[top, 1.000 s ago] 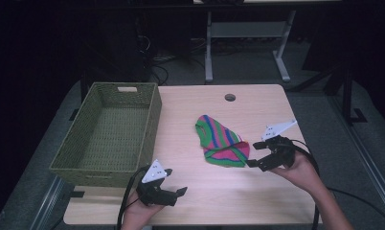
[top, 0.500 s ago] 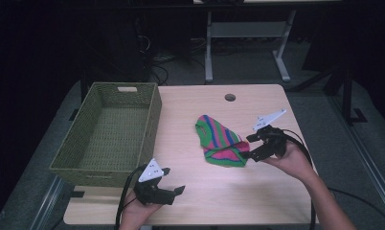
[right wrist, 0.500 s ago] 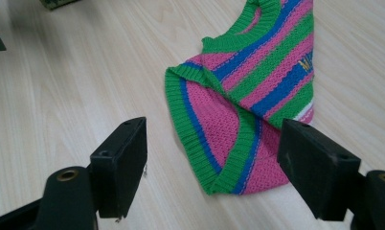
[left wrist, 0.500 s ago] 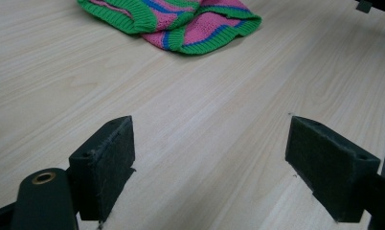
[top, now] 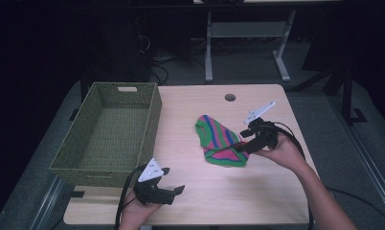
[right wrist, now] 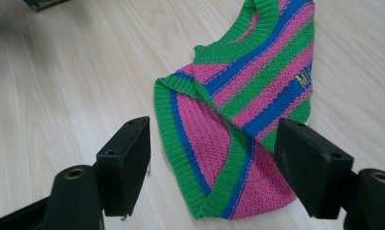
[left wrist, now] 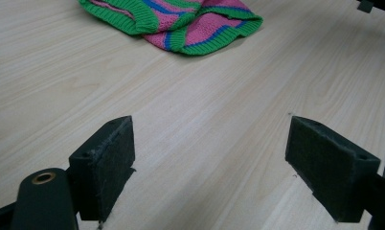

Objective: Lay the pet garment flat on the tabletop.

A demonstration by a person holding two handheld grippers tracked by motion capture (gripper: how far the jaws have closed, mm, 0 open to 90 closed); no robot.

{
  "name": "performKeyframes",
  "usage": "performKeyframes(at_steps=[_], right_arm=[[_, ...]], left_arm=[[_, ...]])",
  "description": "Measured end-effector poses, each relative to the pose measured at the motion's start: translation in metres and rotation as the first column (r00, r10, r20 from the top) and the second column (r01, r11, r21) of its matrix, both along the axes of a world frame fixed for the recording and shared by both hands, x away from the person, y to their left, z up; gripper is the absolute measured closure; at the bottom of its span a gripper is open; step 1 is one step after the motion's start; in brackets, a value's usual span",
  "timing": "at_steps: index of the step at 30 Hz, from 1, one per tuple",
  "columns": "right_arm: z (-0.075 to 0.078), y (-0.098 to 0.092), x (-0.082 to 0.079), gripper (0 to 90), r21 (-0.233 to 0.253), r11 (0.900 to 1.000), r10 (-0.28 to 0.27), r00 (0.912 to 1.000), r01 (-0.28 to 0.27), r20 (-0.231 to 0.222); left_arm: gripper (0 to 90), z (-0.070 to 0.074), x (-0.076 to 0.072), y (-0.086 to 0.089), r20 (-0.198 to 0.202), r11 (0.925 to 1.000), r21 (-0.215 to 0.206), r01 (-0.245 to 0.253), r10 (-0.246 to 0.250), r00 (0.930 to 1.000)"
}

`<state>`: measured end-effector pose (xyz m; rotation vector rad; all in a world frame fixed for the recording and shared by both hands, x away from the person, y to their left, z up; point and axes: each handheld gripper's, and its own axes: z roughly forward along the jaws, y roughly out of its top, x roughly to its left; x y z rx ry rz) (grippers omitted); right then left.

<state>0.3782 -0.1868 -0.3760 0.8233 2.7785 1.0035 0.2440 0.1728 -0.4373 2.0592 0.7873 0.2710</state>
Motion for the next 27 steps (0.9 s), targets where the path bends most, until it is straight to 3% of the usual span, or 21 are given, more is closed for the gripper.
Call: performKeyframes(at_steps=[14, 27], right_arm=[[-0.007, 0.023, 0.026, 28.9, -0.034, 0.999, 0.021, 0.9997, -0.022, -0.015], [-0.022, 0.047, 0.051, 27.9, -0.084, 0.996, -0.013, 0.9993, 0.010, -0.035]], left_arm=[[16.9, 0.000, 0.002, 0.001, 0.002, 1.0000, -0.001, 0.000, 0.000, 1.0000], [16.8, 0.000, 0.004, 0.002, -0.005, 0.9999, -0.013, -0.001, 0.001, 1.0000]])
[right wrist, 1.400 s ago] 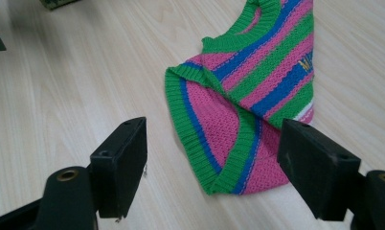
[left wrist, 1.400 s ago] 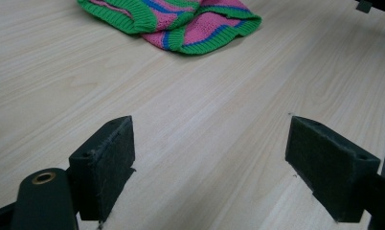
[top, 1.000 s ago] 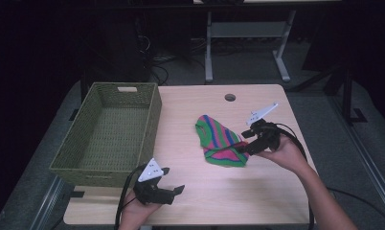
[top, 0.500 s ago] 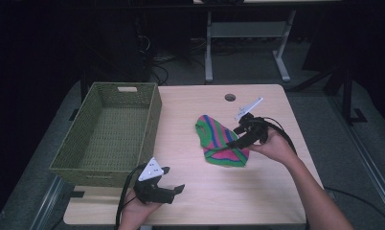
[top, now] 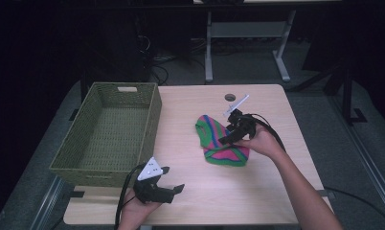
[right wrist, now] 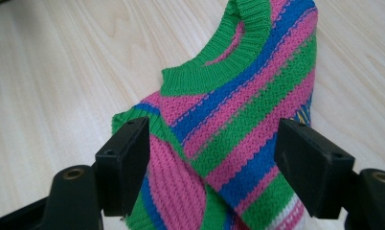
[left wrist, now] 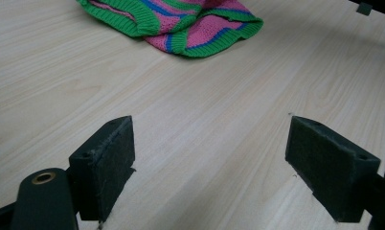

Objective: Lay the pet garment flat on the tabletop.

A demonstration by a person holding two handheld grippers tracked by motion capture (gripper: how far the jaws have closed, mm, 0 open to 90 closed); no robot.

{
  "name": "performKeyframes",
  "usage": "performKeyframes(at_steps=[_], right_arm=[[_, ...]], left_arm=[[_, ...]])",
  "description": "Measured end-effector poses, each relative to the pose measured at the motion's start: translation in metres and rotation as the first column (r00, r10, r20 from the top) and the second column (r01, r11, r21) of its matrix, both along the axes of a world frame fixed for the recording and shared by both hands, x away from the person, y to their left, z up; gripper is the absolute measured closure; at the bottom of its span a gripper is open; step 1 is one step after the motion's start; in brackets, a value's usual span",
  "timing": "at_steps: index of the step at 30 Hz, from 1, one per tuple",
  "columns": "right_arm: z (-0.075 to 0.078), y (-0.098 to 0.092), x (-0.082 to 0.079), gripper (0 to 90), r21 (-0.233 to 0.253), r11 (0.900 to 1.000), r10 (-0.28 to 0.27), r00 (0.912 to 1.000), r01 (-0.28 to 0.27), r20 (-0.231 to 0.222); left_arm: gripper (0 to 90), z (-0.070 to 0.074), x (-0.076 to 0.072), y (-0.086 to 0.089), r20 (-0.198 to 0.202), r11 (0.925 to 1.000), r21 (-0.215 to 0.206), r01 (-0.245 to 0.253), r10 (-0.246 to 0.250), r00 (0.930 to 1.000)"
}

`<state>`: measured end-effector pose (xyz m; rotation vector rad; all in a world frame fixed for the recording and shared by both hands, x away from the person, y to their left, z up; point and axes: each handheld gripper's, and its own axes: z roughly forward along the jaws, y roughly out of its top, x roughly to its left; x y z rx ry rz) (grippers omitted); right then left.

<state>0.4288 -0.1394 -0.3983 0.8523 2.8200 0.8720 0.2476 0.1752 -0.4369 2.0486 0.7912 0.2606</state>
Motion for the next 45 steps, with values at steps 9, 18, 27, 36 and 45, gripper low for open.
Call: performKeyframes(at_steps=[9, 18, 27, 36, 45], right_arm=[[-0.020, 0.013, 0.011, 27.4, -0.058, 0.998, -0.013, 0.9996, 0.012, -0.027], [-0.036, 0.016, 0.019, 26.5, -0.090, 0.995, -0.056, 0.9972, 0.051, -0.050], [-0.048, 0.023, 0.018, 28.5, -0.146, 0.987, -0.068, 0.9966, 0.061, -0.046], [-0.045, 0.029, 0.018, 46.1, -0.192, 0.977, -0.098, 0.9945, 0.089, -0.038], [-0.042, 0.033, 0.018, 65.7, -0.201, 0.976, -0.091, 0.9948, 0.080, -0.045]], left_arm=[[16.9, 0.000, 0.000, -0.001, -0.004, 1.0000, -0.001, 0.010, -0.010, 0.9999], [16.9, -0.001, 0.002, -0.001, -0.006, 0.9999, 0.001, 0.014, -0.014, 0.9999], [16.9, 0.000, 0.001, 0.000, -0.007, 0.9999, 0.002, 0.012, -0.012, 0.9999], [17.0, -0.001, 0.001, -0.003, -0.008, 0.9998, 0.011, 0.016, -0.016, 0.9998], [17.0, -0.001, 0.001, -0.004, -0.004, 0.9996, 0.021, 0.020, -0.020, 0.9998]])
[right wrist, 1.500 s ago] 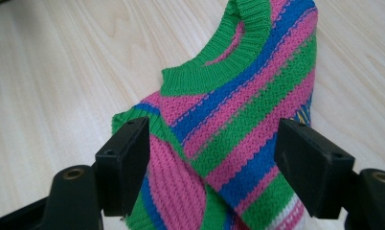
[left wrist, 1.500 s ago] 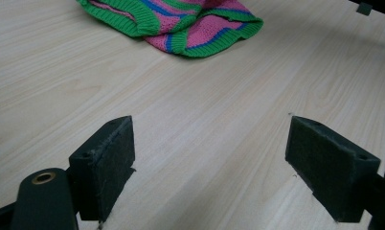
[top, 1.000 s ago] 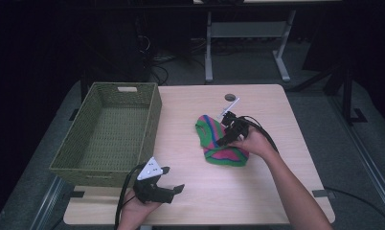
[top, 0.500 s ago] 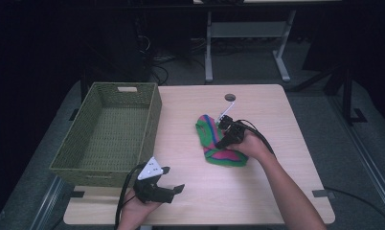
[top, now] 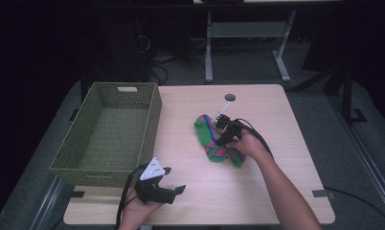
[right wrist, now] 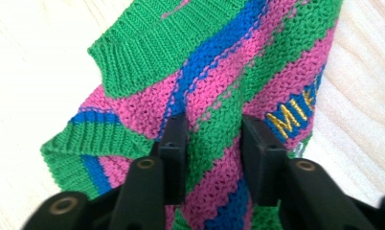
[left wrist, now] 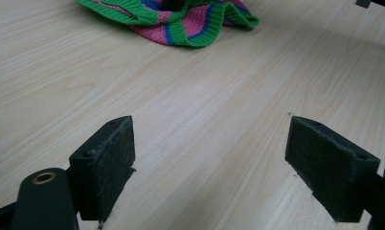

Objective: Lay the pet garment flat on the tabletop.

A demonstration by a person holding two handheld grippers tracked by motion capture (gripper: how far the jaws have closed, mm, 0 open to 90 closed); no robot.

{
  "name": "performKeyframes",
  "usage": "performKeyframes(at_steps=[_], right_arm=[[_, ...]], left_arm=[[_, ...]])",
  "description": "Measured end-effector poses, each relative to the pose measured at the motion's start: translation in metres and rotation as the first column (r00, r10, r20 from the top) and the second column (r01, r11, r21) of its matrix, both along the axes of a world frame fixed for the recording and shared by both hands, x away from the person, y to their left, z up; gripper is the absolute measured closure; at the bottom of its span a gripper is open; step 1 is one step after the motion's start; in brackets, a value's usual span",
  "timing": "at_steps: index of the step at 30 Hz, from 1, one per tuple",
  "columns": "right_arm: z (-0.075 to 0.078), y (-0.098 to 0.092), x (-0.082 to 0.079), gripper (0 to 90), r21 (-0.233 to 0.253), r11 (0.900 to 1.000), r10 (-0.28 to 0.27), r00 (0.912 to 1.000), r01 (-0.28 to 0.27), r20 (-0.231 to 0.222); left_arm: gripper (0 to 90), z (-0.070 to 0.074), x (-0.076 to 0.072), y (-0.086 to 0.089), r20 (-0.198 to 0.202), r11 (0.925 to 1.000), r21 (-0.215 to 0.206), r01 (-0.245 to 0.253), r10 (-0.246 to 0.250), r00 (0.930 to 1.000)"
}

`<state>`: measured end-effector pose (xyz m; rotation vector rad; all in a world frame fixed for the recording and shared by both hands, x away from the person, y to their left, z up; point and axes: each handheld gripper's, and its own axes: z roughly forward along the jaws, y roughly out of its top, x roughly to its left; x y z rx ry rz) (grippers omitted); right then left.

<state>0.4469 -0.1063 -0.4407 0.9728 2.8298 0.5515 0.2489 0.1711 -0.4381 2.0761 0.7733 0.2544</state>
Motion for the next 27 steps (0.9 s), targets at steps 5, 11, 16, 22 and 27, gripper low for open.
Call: performKeyframes(at_steps=[5, 11, 16, 22, 27], right_arm=[[0.000, 0.000, 0.001, 71.1, 0.002, 1.000, 0.001, 1.0000, -0.001, -0.006], [0.002, -0.002, 0.001, 74.8, 0.003, 1.000, 0.003, 1.0000, -0.003, 0.002], [0.005, -0.006, 0.002, 75.4, 0.027, 1.000, -0.002, 1.0000, 0.002, 0.004], [0.017, -0.014, -0.001, 75.8, 0.062, 0.998, -0.012, 0.9996, 0.010, 0.024], [0.029, -0.020, -0.004, 76.1, 0.095, 0.995, -0.023, 0.9989, 0.019, 0.040]], left_arm=[[17.0, 0.001, 0.000, 0.003, 0.005, 0.9998, -0.013, -0.016, 0.016, 0.9999], [17.0, 0.001, 0.000, 0.004, 0.004, 0.9998, -0.013, -0.018, 0.018, 0.9998], [17.1, 0.000, 0.002, 0.005, -0.004, 0.9999, -0.002, -0.017, 0.017, 0.9999], [17.1, 0.001, 0.001, 0.003, 0.000, 0.9998, -0.010, -0.015, 0.015, 0.9999], [17.0, 0.000, 0.001, 0.003, -0.006, 0.9998, -0.014, -0.017, 0.017, 0.9998]])
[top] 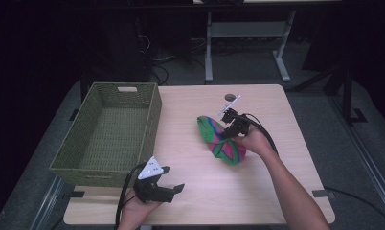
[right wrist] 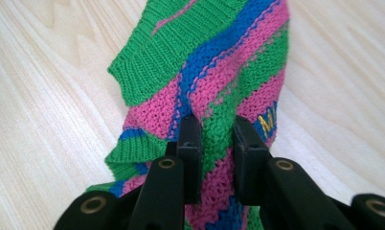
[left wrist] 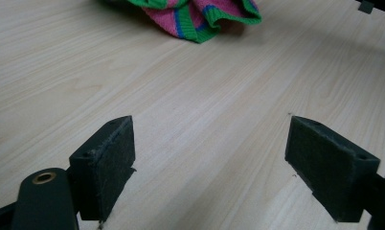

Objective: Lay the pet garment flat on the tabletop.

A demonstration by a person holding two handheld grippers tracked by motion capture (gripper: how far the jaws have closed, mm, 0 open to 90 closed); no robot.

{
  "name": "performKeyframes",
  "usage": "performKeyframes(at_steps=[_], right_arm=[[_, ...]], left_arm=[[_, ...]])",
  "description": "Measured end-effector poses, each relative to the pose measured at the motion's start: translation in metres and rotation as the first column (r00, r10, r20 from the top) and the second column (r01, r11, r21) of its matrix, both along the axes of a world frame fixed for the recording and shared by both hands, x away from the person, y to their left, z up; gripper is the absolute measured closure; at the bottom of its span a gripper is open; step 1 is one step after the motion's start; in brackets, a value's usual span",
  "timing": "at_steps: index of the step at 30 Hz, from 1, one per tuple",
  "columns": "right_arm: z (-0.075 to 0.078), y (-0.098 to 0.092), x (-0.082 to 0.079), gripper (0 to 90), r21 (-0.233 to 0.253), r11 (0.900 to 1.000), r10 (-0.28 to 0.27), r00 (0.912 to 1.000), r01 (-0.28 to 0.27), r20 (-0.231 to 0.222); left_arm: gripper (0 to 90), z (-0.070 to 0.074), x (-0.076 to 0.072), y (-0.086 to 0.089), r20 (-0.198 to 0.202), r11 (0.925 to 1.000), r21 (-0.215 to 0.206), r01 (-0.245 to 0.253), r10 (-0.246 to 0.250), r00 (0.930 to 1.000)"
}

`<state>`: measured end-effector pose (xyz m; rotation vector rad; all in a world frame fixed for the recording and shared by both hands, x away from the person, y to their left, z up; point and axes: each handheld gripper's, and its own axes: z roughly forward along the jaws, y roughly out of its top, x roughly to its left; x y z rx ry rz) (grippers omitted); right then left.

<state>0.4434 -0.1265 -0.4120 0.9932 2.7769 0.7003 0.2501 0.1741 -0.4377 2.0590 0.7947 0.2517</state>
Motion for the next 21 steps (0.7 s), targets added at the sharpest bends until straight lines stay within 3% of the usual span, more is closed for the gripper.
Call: performKeyframes(at_steps=[3, 5, 21], right_arm=[[0.004, -0.002, -0.001, 76.1, -0.003, 1.000, 0.000, 1.0000, 0.000, 0.004], [0.008, -0.005, -0.002, 76.2, 0.022, 1.000, -0.005, 0.9999, 0.004, 0.011], [0.038, -0.016, -0.019, 76.3, 0.092, 0.996, 0.009, 0.9980, -0.015, 0.062]], left_arm=[[17.1, 0.000, 0.000, 0.000, 0.004, 1.0000, 0.001, 0.001, -0.001, 1.0000], [17.0, 0.000, 0.000, 0.000, 0.007, 1.0000, 0.002, 0.002, -0.002, 1.0000], [17.1, 0.001, -0.001, 0.000, 0.011, 1.0000, 0.002, 0.006, -0.006, 0.9999]])
